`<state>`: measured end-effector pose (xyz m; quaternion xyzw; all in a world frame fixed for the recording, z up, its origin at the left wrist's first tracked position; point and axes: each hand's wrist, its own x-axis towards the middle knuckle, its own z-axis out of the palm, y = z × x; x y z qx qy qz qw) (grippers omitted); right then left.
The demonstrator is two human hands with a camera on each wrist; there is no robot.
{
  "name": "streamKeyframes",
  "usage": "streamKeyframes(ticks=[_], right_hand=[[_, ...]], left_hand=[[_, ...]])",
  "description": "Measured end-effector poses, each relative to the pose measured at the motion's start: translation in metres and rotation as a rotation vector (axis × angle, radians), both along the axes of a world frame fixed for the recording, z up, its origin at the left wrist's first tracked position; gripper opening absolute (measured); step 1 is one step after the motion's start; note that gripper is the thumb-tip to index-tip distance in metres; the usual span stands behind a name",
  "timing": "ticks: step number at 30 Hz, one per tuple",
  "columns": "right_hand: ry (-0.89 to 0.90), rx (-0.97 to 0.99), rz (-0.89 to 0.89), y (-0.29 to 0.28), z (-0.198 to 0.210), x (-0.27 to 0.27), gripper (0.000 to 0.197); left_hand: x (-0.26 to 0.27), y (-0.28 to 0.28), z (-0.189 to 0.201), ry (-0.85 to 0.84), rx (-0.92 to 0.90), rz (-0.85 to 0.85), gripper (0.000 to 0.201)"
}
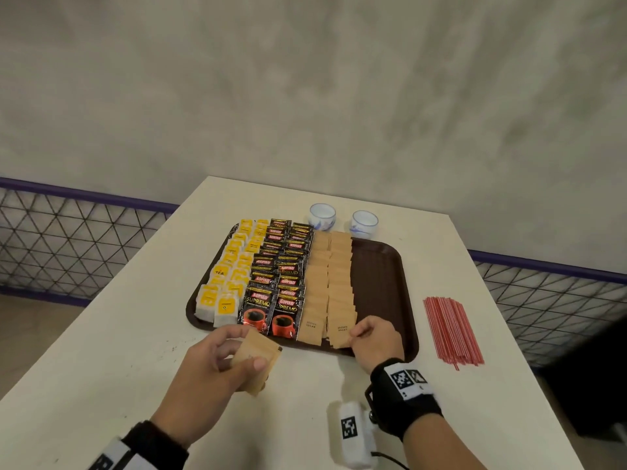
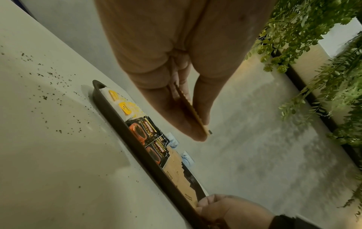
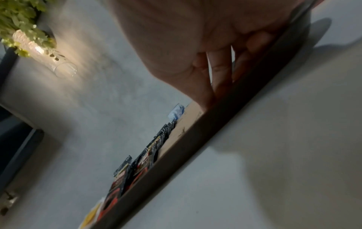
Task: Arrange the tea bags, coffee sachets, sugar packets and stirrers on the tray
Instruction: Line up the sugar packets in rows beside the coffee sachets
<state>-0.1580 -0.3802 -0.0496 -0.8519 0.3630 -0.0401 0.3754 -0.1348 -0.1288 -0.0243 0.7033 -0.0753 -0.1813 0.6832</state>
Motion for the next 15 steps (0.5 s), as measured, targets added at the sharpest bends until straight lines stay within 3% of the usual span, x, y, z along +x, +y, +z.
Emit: streamKeyframes(ticks=[6,10,15], right_hand=[[0.191,-0.114,0.118,0.001,0.011,0.004,0.017],[0.058,-0.138,0.141,0.001,0.02,-0.003,0.014],[-0.236,0.347,0.389,0.015,0.047,-0.017,0.008]], left_hand=[[0.005,-0.004,0.005,0.017,-0.018,-0.057,0.031],[0.005,-0.017,0.006,0.015,-0.016,-0.12,0.033],[0.007,-0.04,0.01,-0.036,0.007,-0.228,0.04]])
